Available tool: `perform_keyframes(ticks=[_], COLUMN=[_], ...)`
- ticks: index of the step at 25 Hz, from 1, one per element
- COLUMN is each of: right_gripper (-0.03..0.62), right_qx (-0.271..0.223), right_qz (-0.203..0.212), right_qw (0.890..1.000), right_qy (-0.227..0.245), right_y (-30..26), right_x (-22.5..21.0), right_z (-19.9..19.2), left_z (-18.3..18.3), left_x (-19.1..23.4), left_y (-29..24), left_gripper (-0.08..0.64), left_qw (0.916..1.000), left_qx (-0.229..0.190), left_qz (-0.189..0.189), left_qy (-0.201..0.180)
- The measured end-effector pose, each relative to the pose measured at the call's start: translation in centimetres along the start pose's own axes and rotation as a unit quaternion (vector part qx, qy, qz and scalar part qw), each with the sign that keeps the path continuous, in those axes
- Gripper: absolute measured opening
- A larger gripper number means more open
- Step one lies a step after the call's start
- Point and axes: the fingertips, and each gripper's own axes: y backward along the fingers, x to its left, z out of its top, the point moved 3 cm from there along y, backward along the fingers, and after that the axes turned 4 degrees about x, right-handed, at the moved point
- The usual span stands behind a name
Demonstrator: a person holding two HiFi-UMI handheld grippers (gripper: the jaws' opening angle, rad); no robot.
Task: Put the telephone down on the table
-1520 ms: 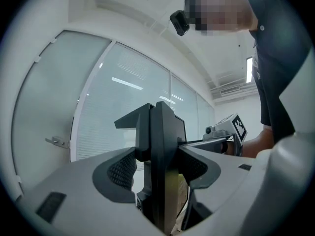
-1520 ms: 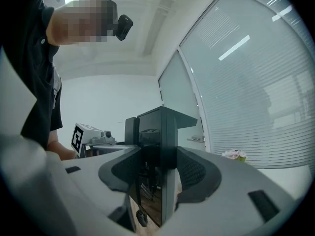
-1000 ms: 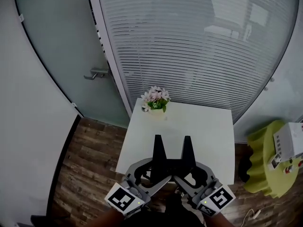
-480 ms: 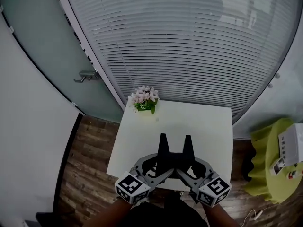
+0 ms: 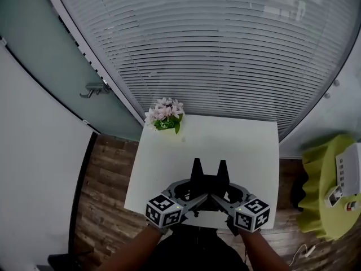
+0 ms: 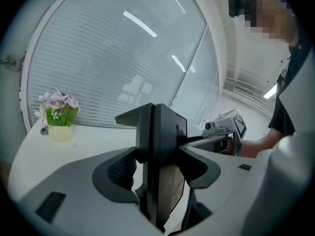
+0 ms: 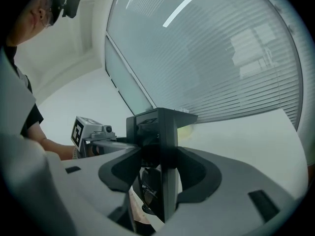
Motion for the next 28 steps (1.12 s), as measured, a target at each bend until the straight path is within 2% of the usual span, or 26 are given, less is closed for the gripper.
perform_keyframes(ticks=[13,21,28], right_gripper=[0.236,0.236,0.236], right_qx=[0.068,0.118,0.123], right_qz=[-0.025,-0.032,-0.04], right_qw=[0.992,0.986,0.98], right_qy=[-0.098,-0.116,-0.151], right_y=[-7.8,-11.3,-13.2], right_x=[-7.6,-11.4,-13.5], right_z=[-1.7,-3.1,-4.6], left_z=[-2.6,-4.8,-6.4], left_x=[9.5,13.6,15.9], left_y=[-6.1,-9.3,-11.0], left_gripper=[0.265,0.265,0.266], left_qw=[0.9936,0.9849,0.9798], left_qx=[0.073,0.109,0.126], left_qz=[-0.047,-0.065,-0.073], left_qy=[0.071,0.118,0.137])
